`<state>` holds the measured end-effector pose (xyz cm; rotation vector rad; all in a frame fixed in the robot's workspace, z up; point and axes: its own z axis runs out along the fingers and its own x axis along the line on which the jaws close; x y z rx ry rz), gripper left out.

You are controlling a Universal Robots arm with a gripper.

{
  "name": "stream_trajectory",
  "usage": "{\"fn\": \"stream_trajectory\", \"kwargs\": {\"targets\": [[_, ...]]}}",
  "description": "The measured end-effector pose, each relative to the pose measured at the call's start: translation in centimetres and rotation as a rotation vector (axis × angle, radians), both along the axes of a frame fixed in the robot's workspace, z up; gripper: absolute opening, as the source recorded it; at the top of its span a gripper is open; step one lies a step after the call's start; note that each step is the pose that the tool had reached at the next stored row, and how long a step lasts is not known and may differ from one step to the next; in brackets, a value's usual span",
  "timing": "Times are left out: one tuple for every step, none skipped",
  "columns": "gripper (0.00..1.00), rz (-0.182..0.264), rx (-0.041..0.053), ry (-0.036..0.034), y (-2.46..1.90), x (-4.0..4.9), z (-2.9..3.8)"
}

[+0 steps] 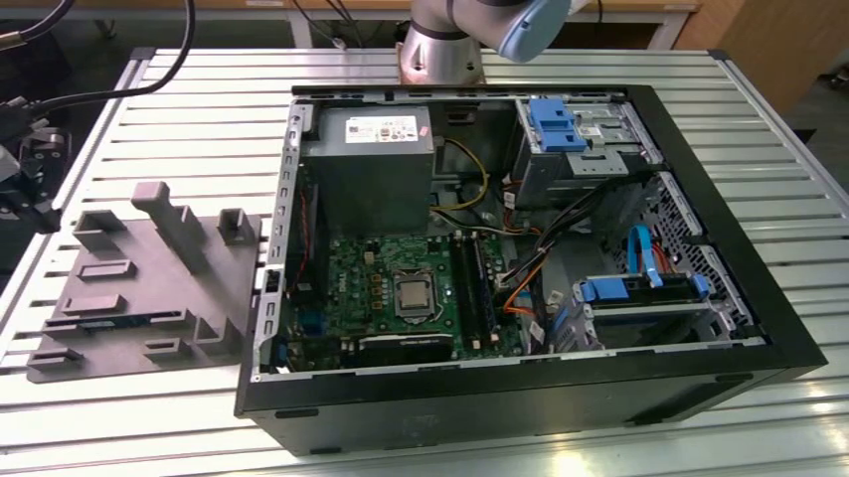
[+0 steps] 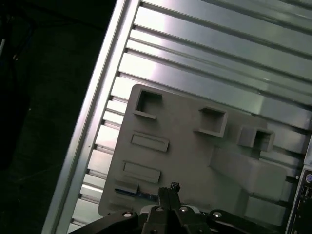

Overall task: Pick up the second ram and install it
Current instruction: 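Pick up the second ram and move it above second insertion slot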

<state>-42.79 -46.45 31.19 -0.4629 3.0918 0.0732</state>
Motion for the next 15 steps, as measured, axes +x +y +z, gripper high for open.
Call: {"fn": "stream_trajectory", "kwargs": {"targets": [[0.11, 0.019, 0.0, 0.0, 0.0, 0.0, -0.03], [0.11, 0.037, 0.0, 0.0, 0.0, 0.0, -0.05], [0.11, 0.055, 0.0, 0.0, 0.0, 0.0, -0.07], [0.11, 0.073, 0.0, 0.0, 0.0, 0.0, -0.1], [0.11, 0.091, 0.0, -0.0001, 0.0, 0.0, -0.13], [0.11, 0.109, 0.0001, -0.0001, 0.0, 0.0, -0.15], [0.11, 0.127, 0.0, 0.0, 0.0, 0.0, -0.19], [0.11, 0.146, 0.0, -0.0001, 0.0, 0.0, -0.23], [0.11, 0.165, 0.0, -0.0001, 0.0, 0.0, -0.27], [0.11, 0.182, 0.0, 0.0, 0.0, 0.0, -0.3], [0.11, 0.201, -0.0001, 0.0, 0.0, 0.0, -0.35], [0.11, 0.219, 0.0, 0.0, 0.0, 0.0, -0.38], [0.11, 0.236, 0.0, 0.0, 0.0, 0.0, -0.43], [0.11, 0.255, 0.0, 0.0, 0.0, 0.0, -0.46], [0.11, 0.274, -0.0001, 0.0, 0.0, 0.0, -0.5]]}}
